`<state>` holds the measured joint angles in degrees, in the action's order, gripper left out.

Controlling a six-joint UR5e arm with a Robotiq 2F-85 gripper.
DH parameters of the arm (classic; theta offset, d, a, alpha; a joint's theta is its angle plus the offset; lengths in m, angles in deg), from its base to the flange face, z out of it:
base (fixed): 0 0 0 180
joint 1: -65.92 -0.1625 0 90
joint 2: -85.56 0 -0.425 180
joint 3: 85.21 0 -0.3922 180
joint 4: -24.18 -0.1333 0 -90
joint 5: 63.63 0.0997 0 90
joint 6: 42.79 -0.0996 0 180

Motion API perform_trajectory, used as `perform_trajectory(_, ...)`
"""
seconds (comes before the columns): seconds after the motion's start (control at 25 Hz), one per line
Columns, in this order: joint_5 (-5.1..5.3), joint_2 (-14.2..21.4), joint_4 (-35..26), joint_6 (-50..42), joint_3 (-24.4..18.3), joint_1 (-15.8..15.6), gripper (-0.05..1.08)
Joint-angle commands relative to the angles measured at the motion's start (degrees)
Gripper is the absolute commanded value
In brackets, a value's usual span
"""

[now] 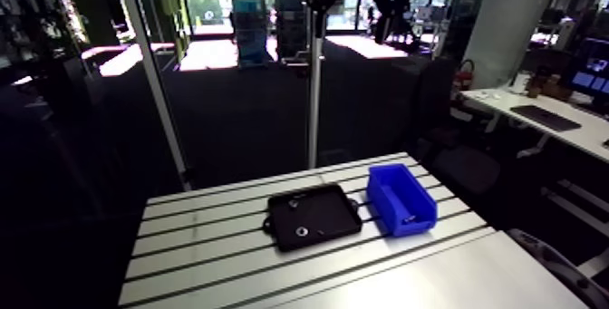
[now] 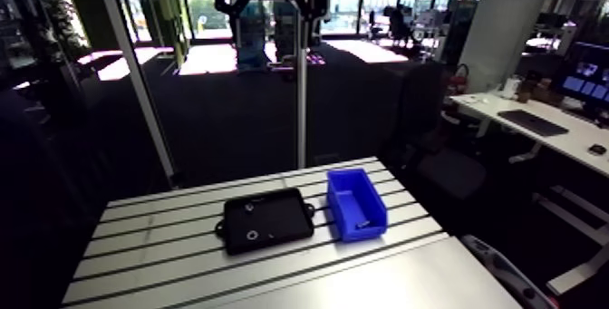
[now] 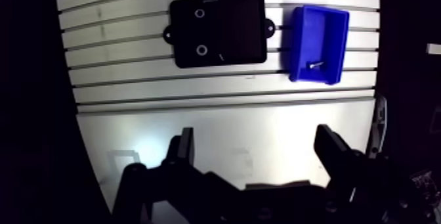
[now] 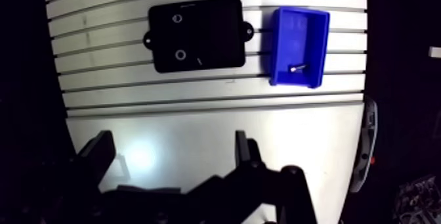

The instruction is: Pick up the M10 bolt from the tray and put it into the blue bin.

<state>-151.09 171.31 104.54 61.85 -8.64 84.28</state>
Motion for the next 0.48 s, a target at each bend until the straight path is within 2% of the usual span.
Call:
perform_trajectory(0.04, -0.12, 0.8, -0.2, 0.0, 0.6, 0.0, 0.01)
perform_trajectory(0.48, -0.47, 1.0, -0.1, 0.3, 1.2, 0.0, 0.01)
